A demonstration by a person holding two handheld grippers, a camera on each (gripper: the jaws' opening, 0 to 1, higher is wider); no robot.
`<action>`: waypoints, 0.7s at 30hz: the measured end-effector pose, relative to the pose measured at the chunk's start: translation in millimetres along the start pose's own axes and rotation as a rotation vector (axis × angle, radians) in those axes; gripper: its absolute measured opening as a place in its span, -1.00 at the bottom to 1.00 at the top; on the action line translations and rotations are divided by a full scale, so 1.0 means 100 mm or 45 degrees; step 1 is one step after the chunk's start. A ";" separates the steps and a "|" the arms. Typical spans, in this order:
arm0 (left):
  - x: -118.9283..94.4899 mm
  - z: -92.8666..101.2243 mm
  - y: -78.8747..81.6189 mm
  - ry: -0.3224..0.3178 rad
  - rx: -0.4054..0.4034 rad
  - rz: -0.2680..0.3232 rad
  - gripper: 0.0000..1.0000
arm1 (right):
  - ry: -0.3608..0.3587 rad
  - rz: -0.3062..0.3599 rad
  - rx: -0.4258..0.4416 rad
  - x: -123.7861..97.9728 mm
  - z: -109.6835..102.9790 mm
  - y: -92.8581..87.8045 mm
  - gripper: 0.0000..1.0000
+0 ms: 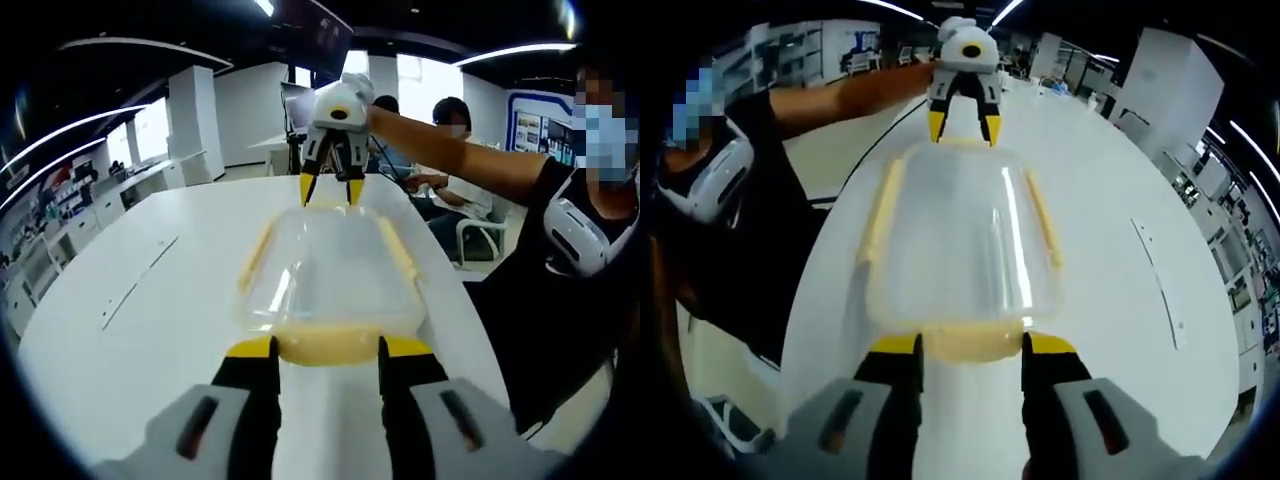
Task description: Snap each plastic latch of the storage box into its locked position after aligning the lid with the box until every specified latch is closed and the lid sits flush.
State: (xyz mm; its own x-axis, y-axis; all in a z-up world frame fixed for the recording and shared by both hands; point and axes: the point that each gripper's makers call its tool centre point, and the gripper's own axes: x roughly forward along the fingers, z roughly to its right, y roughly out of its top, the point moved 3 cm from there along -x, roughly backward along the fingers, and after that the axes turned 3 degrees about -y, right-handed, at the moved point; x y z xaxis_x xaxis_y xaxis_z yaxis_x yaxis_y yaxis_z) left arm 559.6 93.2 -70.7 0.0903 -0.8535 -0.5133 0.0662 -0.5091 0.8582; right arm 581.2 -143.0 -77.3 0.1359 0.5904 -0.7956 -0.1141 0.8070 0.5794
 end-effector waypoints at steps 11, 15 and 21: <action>-0.01 -0.04 -0.09 0.001 0.016 0.015 -0.27 | -0.001 -0.040 0.009 0.08 -0.04 0.02 -0.28; -0.01 -0.06 -0.15 -0.009 0.016 0.022 -0.27 | 0.000 -0.040 0.006 0.09 -0.04 0.05 -0.28; -0.02 -0.06 -0.17 -0.012 0.012 0.038 -0.27 | 0.006 -0.072 0.000 0.10 -0.03 0.06 -0.28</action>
State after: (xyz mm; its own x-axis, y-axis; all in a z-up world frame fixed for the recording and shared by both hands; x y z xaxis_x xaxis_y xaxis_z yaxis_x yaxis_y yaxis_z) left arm 564.7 104.1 -84.7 0.0831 -0.8692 -0.4874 0.0540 -0.4844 0.8732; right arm 579.2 -132.0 -82.2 0.1377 0.5435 -0.8280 -0.1067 0.8393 0.5332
